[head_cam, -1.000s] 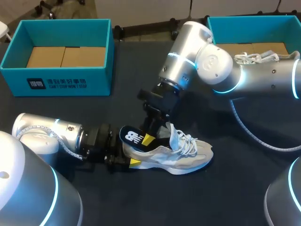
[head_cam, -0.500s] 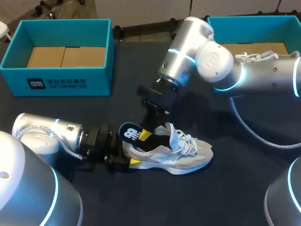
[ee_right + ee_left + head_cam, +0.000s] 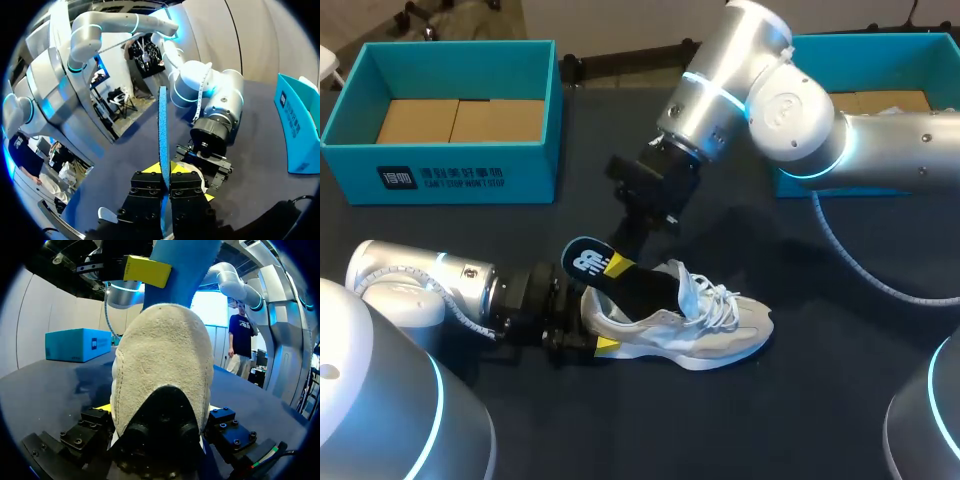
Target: Take the shoe out of the shoebox, open the shoe tongue, remove and reinsert the insole, then place the shoe into the shoebox
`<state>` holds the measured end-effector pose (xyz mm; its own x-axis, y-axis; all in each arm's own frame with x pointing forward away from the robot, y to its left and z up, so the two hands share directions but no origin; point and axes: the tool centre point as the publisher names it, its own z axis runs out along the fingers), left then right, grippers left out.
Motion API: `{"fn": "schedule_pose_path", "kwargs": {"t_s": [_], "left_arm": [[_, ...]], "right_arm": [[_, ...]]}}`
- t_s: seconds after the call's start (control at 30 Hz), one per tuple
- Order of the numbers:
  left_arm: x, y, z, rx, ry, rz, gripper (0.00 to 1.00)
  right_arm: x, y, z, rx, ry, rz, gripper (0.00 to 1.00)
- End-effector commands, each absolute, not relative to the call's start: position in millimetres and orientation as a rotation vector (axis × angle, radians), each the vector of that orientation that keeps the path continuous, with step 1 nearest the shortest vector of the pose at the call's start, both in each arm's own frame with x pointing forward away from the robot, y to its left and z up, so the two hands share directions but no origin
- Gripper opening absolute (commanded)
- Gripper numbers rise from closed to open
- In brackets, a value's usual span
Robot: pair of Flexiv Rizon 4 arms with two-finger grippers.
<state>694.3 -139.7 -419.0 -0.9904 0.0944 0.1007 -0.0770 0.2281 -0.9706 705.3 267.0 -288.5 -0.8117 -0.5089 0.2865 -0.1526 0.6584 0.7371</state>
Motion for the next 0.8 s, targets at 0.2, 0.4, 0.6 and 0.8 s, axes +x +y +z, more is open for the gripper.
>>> {"fn": "schedule_pose_path", "kwargs": {"t_s": [0.2, 0.4, 0.6, 0.8], "left_arm": [[695, -140, -419, -0.017, -2.351, 1.868, 0.00], [695, -140, -419, -0.017, -2.351, 1.868, 0.00], [695, -140, -419, -0.017, -2.351, 1.868, 0.00], [695, -140, -419, -0.017, -2.351, 1.868, 0.00]], "right_arm": [[705, 269, -288, 0.533, -2.402, -1.017, 0.00], [713, 290, -250, 0.636, -2.395, -1.077, 0.00], [716, 289, -220, 0.602, -2.371, -1.123, 0.00], [726, 275, -182, 0.709, -2.303, -1.310, 0.00]]}}
